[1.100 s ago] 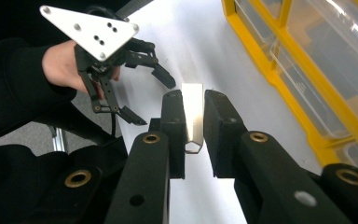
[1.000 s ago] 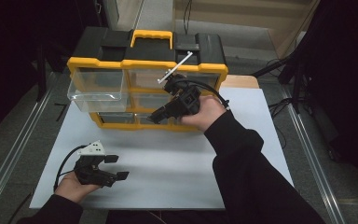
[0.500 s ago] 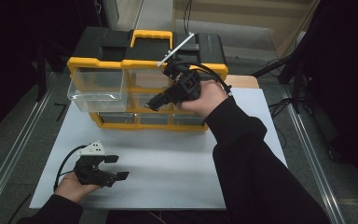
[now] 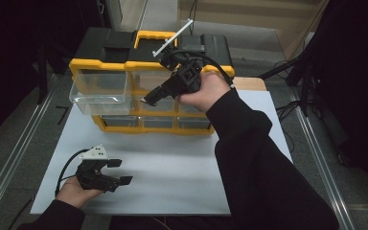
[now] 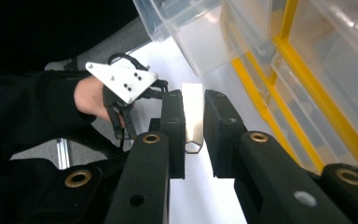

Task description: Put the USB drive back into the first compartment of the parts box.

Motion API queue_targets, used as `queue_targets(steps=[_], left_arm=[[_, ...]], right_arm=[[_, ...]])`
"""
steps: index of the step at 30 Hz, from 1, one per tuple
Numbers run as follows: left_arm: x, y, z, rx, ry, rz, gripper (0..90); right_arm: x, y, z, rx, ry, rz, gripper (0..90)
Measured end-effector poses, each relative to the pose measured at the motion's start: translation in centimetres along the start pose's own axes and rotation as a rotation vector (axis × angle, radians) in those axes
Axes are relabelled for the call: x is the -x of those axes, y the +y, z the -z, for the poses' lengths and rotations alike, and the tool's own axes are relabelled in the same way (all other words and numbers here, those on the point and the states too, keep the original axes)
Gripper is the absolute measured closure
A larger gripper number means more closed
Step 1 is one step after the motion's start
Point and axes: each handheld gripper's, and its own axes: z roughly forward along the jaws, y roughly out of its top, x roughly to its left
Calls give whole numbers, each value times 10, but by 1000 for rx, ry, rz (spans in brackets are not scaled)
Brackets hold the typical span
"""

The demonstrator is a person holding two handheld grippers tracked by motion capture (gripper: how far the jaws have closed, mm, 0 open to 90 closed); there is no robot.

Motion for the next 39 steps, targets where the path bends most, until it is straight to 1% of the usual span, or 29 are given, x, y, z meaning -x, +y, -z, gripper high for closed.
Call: queue_targets(steps=[1,9,13,16,17,18,20,22,24,27,30,32,33,34,35,37,39], left_arm=[[0,0,0,-1,-1,0,212],[0,0,-1,-2,-3,0,212],[0,0,0,-4,-3,-1,212],[0,0,-1,-4,-4,-3,212],[0,0,-1,-4,-5,-1,212],[0,0,0,-5,-3,0,212],[0,0,0,-4,-3,1,212],[0,0,0,-5,-4,0,212],[0,0,-1,-9,-3,-1,212],[0,0,-2,-16,0,0,212],[0,0,-1,-8,-5,3,212],[0,0,-1,-11,-2,2,212],[0,0,-1,-11,-1,2,212],[0,0,-1,-10,-3,2,212],[0,0,-1,-10,-3,2,212],[0,0,-1,-11,-1,1,212],[0,0,-1,-10,-1,3,212]], right_arm=[[0,3,1,-4,-1,-9,764],[-1,15,3,4,-6,-4,764],[-5,21,6,14,-13,-3,764],[-8,32,8,15,-23,3,764],[-8,32,8,15,-23,3,764],[-9,37,8,17,-24,7,764],[-9,38,8,21,-26,10,764],[-9,46,8,25,-30,11,764],[-9,47,8,26,-29,10,764],[-9,53,6,27,-29,9,764],[-9,57,4,28,-26,15,764],[-10,61,2,32,-22,21,764],[-11,63,2,28,-26,20,764],[-12,67,-1,27,-24,30,764],[-13,69,-2,22,-27,26,764],[-14,71,-3,19,-31,28,763],[-15,75,-9,14,-30,27,764]])
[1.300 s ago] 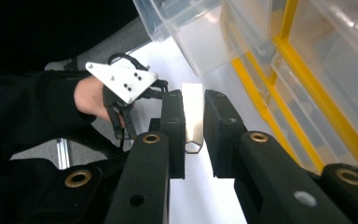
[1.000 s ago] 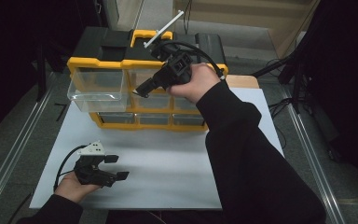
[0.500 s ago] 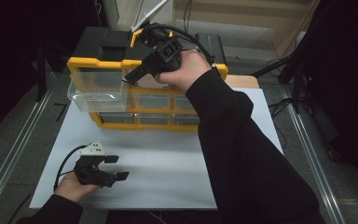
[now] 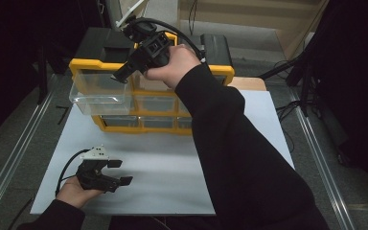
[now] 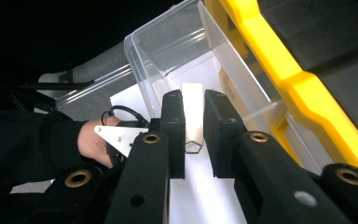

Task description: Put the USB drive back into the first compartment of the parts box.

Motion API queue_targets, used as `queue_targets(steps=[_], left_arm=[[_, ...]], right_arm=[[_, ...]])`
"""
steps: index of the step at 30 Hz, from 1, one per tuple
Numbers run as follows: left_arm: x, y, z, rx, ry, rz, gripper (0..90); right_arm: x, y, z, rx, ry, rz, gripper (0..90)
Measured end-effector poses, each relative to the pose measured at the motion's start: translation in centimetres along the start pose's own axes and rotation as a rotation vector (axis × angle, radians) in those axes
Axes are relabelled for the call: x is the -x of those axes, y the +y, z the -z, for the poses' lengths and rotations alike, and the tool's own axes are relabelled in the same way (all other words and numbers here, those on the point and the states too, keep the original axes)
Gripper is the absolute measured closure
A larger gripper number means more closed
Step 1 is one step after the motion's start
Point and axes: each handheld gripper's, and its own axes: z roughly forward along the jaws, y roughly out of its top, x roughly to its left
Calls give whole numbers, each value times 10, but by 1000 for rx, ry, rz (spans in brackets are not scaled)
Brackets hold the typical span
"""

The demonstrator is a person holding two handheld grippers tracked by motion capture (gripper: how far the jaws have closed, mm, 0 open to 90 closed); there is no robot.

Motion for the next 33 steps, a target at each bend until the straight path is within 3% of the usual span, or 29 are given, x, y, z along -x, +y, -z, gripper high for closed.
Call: queue_targets(steps=[14,24,25,26,28,33], left_arm=[[0,0,1,3,-1,-2,212],[-2,0,0,5,-1,-2,212],[-2,0,0,7,-1,-2,213],[-2,0,0,7,-1,-2,213],[-1,0,0,10,-1,0,213],[-1,0,1,12,1,0,213]], right_arm=[[-5,15,-27,-18,11,21,763],[-5,22,-45,-41,10,11,758],[-4,22,-47,-41,1,6,684],[-4,22,-47,-41,1,6,684],[-3,20,-45,-5,-1,-4,563],[1,7,-28,42,-17,-5,431]])
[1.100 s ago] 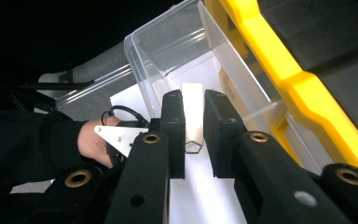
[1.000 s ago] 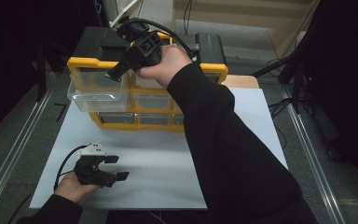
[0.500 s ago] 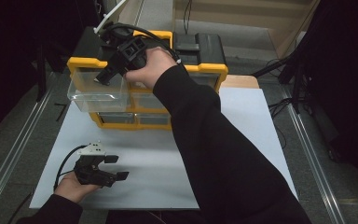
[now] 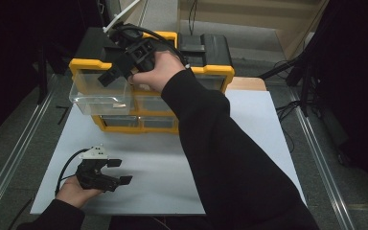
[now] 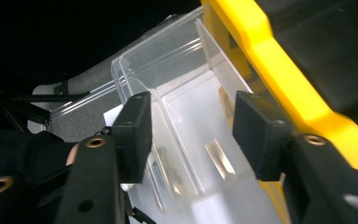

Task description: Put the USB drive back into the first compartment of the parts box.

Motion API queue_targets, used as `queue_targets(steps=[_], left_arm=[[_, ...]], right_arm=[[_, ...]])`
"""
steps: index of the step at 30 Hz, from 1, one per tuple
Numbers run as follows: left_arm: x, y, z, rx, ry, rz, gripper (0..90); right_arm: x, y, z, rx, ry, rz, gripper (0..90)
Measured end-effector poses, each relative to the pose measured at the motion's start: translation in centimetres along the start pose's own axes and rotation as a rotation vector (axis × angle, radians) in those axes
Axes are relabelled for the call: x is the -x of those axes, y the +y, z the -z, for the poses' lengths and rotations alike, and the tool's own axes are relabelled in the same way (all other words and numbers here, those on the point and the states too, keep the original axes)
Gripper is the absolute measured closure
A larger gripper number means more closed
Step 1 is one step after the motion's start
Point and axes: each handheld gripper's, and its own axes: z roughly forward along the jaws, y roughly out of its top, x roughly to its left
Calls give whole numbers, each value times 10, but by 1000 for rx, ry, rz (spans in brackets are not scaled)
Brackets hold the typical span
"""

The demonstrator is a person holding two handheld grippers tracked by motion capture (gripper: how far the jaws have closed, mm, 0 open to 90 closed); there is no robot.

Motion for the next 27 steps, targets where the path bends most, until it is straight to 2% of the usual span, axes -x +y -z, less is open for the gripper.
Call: queue_targets(steps=[7,14,17,20,27], left_arm=[[0,0,0,2,4,4,213],[1,0,0,4,9,1,213],[0,0,0,6,6,4,213],[0,0,0,10,6,2,213],[0,1,0,11,10,1,213]], right_arm=[[5,-18,21,32,-27,-3,351],[11,-46,44,82,-45,-23,300],[13,-56,48,70,-36,-16,258],[13,-62,50,61,-33,-8,253],[14,-86,51,85,-67,-20,252]])
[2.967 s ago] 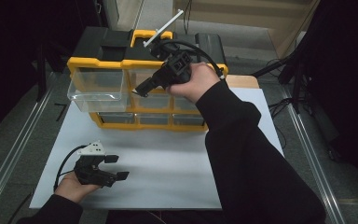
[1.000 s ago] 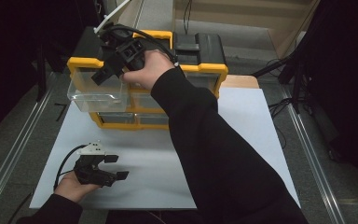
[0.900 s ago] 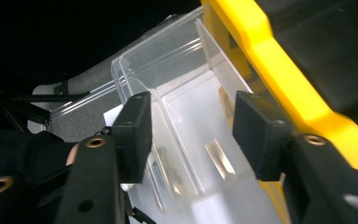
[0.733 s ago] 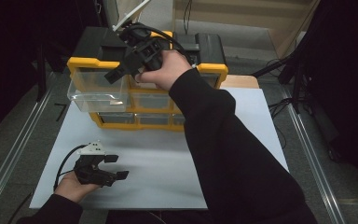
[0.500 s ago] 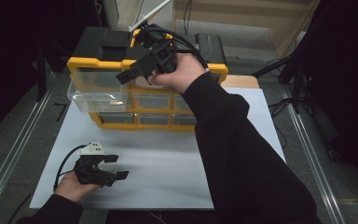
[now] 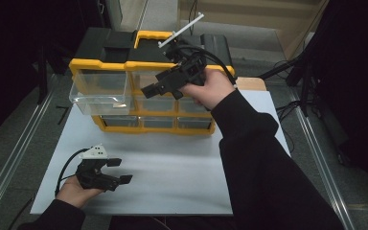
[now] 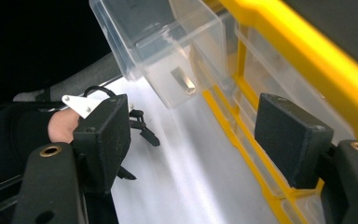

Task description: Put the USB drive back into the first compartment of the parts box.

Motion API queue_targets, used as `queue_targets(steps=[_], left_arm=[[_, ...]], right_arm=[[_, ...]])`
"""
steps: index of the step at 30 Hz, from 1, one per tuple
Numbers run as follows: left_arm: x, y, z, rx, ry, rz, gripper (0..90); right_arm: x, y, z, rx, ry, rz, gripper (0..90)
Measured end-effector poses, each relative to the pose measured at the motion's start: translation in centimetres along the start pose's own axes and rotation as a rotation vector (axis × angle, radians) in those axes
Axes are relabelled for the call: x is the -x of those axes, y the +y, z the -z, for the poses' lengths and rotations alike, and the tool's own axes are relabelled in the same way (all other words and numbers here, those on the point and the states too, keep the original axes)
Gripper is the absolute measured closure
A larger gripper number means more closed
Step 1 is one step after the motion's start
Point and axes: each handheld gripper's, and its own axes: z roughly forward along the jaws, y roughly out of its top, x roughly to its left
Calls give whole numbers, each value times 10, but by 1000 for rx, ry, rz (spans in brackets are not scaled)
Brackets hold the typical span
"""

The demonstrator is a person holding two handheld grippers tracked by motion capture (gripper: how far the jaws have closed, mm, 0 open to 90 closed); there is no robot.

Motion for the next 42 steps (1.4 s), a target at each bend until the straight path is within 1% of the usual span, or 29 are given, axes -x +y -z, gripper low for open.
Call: queue_targets(steps=[5,7,8,9,15,16,18,19,20,21,23,24,25,28,30,33,38,42], left_arm=[[0,0,0,0,0,-1,213],[0,0,0,1,3,0,213],[0,0,0,1,3,0,213],[0,0,0,2,4,0,213],[1,0,0,5,6,3,213],[1,0,0,5,6,3,213],[0,1,0,5,7,2,213],[0,1,0,9,7,3,213],[0,1,0,9,7,3,213],[0,1,0,10,8,3,213],[0,1,0,9,10,3,213],[0,1,1,7,9,2,213],[0,1,0,11,9,2,213],[1,1,0,12,9,2,213],[1,1,0,11,11,3,213],[1,1,1,14,13,3,213],[1,1,1,19,15,3,213],[1,1,1,23,17,-2,212]], right_arm=[[0,-16,-2,-9,-12,12,252],[0,-24,-2,-7,-14,5,252],[0,-24,-2,-7,-14,5,252],[1,-30,-3,-6,-14,2,252],[1,-52,-8,-1,-22,6,252],[1,-52,-8,-1,-22,6,252],[1,-60,-10,4,-22,5,252],[2,-68,-13,9,-21,7,252],[2,-68,-13,9,-21,7,252],[2,-72,-14,10,-22,8,252],[2,-80,-17,9,-24,-1,252],[4,-87,-21,10,-23,4,252],[4,-87,-21,10,-23,4,252],[8,-99,-27,5,-28,-11,252],[11,-107,-31,2,-19,-20,253],[14,-119,-36,5,-23,-17,253],[19,-138,-44,10,-15,-31,253],[24,-154,-50,6,-13,-52,254]])
